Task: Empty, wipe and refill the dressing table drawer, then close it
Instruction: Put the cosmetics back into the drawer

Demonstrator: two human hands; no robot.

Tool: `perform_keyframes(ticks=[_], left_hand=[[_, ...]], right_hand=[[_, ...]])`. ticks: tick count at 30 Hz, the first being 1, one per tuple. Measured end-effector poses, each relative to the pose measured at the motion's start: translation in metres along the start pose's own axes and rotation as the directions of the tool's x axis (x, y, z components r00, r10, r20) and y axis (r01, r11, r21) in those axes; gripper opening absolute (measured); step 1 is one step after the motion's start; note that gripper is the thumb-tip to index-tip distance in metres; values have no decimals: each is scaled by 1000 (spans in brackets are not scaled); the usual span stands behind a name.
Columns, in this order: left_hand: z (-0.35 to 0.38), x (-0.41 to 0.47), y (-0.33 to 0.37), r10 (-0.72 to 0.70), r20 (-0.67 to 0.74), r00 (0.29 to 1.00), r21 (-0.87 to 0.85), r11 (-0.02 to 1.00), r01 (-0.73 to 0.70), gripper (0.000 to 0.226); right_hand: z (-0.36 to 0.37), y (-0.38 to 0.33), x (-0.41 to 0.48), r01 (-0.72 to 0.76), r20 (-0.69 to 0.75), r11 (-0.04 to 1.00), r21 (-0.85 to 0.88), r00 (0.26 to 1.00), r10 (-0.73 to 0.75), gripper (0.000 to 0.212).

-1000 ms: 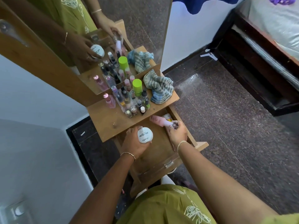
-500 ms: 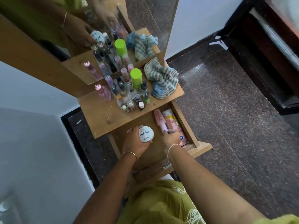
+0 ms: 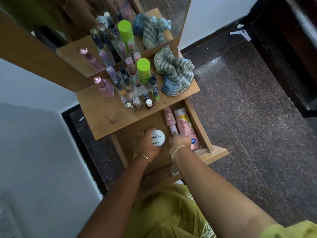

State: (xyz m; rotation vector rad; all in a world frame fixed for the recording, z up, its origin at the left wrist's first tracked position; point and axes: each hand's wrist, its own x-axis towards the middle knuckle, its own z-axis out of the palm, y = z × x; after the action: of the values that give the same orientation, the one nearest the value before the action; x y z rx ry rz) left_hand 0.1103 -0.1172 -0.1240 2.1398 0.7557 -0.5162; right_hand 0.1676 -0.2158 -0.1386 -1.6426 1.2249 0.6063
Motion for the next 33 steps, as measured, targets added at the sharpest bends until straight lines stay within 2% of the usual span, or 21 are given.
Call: perform_keyframes(ticks=[3, 5, 10, 13, 15, 22, 28, 33], left_hand=[[9, -2, -1, 5, 30, 1000, -14, 1000, -5, 75], [16, -4, -1, 10, 47, 999, 14, 1000, -10, 74], [35, -8, 3, -31, 53, 998, 17, 999, 30, 71], [47, -9, 9, -72, 59, 996, -7, 997, 73, 71], [53, -8, 14, -84, 59, 995, -26, 996, 85, 71], [64, -3, 22, -113, 56, 992, -142, 982, 120, 66], [70, -6, 25, -210, 76, 975, -412, 884, 222, 71], [63, -11, 27, -190, 77, 979, -422, 883, 204, 72]], right_hand=[[-2, 1, -4, 30, -49, 999, 14, 998, -29, 17], [-6, 3, -3, 49, -30, 999, 2, 998, -49, 14], [-30, 11, 0, 137, -1, 976, -170, 990, -139, 14], [-50, 16, -3, 330, 82, 829, -451, 940, -330, 16], [-56, 17, -6, 413, 145, 736, -536, 904, -401, 16], [-59, 11, -4, 476, 238, 634, -609, 873, -426, 26], [-64, 12, 2, 527, 290, 572, -629, 841, -456, 38], [-70, 9, 0, 535, 282, 567, -626, 833, -476, 33]])
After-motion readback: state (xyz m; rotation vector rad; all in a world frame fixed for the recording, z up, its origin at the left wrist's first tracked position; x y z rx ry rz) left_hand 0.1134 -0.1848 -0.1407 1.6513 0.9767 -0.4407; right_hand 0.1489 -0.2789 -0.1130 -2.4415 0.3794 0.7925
